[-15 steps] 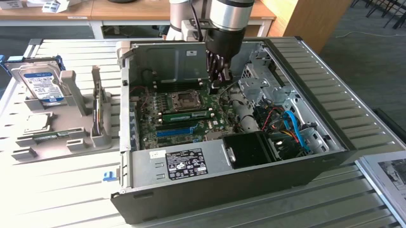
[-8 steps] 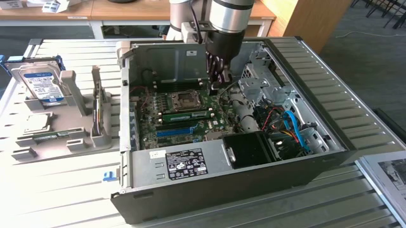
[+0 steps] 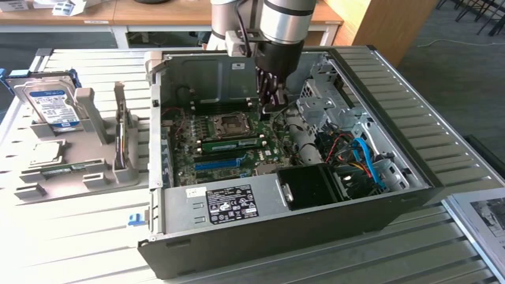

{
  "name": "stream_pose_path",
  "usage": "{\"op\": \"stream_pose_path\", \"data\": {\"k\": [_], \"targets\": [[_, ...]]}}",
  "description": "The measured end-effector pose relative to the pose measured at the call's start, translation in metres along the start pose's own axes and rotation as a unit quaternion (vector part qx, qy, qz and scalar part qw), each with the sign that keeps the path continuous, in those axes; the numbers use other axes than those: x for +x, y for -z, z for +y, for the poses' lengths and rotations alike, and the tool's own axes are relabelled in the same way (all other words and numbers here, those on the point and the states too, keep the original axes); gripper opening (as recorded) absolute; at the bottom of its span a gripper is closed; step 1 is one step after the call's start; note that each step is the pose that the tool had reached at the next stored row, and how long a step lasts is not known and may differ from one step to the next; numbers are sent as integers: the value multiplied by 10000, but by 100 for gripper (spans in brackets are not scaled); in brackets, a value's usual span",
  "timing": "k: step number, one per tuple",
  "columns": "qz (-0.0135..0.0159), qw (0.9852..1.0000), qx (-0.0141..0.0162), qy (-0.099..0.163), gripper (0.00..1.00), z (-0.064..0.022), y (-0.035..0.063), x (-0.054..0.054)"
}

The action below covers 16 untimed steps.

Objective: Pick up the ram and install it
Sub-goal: 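Press down the ram until it locks into place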

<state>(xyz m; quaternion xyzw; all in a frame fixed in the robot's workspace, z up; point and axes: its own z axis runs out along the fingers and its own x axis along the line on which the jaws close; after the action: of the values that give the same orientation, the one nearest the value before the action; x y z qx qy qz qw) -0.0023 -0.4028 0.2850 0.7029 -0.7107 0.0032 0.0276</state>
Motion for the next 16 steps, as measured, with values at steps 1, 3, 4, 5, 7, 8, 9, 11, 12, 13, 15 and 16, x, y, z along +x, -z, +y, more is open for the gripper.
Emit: {"op": "stream_pose_path", "data": {"k": [1, 3, 4, 5, 7, 8, 9, 11, 12, 13, 15, 16], "targets": [[0, 10000, 0, 0, 10, 0, -6, 0], [0, 10000, 0, 0, 10, -1, -18, -1], [0, 10000, 0, 0, 10, -1, -24, -1], [0, 10000, 0, 0, 10, -1, -30, -1], [0, 10000, 0, 0, 10, -2, -42, -2], [1, 10000, 0, 0, 10, -2, -49, -2], [0, 10000, 0, 0, 10, -2, -55, -2], [1, 10000, 0, 0, 10, -2, -68, -3], [0, 10000, 0, 0, 10, -3, -75, -3], [0, 10000, 0, 0, 10, -3, -82, -4], [0, 10000, 0, 0, 10, -3, -96, -4], [0, 10000, 0, 0, 10, -4, -102, -4]]}}
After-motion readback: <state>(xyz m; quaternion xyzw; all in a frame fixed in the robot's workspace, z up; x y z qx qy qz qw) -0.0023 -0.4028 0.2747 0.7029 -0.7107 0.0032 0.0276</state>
